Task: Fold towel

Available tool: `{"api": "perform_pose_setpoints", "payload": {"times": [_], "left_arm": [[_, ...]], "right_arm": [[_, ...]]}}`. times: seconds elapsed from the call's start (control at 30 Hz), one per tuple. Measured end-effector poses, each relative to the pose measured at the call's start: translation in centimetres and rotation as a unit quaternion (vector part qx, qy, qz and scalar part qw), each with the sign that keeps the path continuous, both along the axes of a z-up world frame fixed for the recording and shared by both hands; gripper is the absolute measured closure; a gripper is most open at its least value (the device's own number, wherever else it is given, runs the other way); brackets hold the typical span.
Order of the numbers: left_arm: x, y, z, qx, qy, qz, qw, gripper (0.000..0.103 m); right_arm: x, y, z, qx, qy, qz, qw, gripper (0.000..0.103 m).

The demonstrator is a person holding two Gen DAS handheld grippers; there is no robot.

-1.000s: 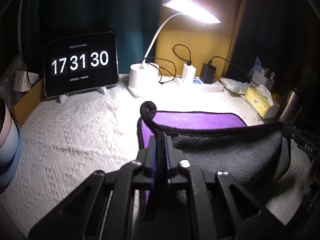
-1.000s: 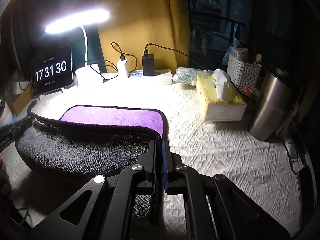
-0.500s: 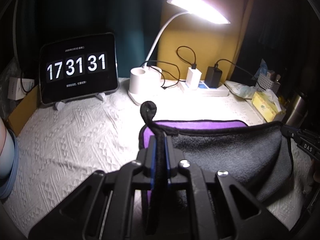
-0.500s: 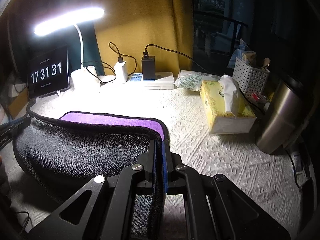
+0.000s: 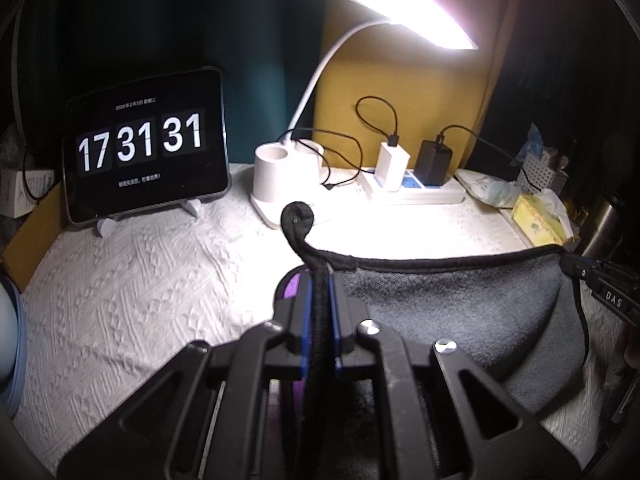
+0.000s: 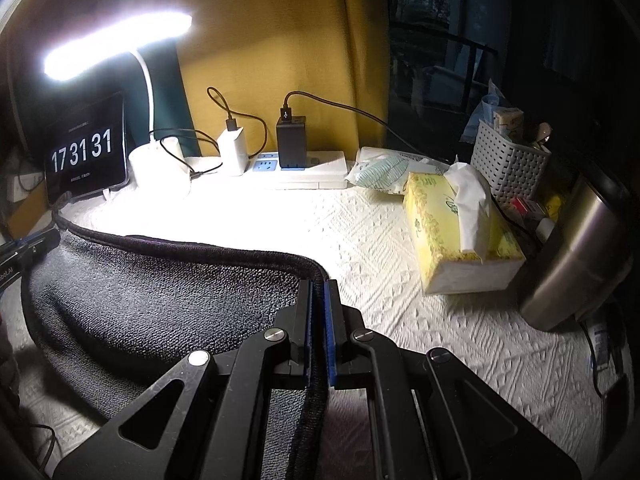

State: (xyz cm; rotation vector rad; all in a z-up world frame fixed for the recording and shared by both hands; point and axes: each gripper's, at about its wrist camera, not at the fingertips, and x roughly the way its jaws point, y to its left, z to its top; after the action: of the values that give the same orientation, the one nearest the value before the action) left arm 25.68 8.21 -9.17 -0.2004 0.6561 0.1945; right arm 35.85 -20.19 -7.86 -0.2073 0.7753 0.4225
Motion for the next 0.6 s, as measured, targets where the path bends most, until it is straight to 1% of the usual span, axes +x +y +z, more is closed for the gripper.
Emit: {"api": "perform_pose_setpoints", "payload": {"times": [0.4, 0.6], "left_arm": [[2.8, 1.0, -0.7, 0.001, 0.005, 0.0, 1.0, 0.095], [4.6, 1.6, -1.5, -0.003, 0.018, -0.001, 0.9998, 0.095]], "right_arm": [[3.0, 0.9, -1.0, -0.002, 0.003, 0.004, 1.0, 0.097], [4.3, 1.3, -2.0, -0.005, 0.008, 0.007, 1.0, 0.097]]}}
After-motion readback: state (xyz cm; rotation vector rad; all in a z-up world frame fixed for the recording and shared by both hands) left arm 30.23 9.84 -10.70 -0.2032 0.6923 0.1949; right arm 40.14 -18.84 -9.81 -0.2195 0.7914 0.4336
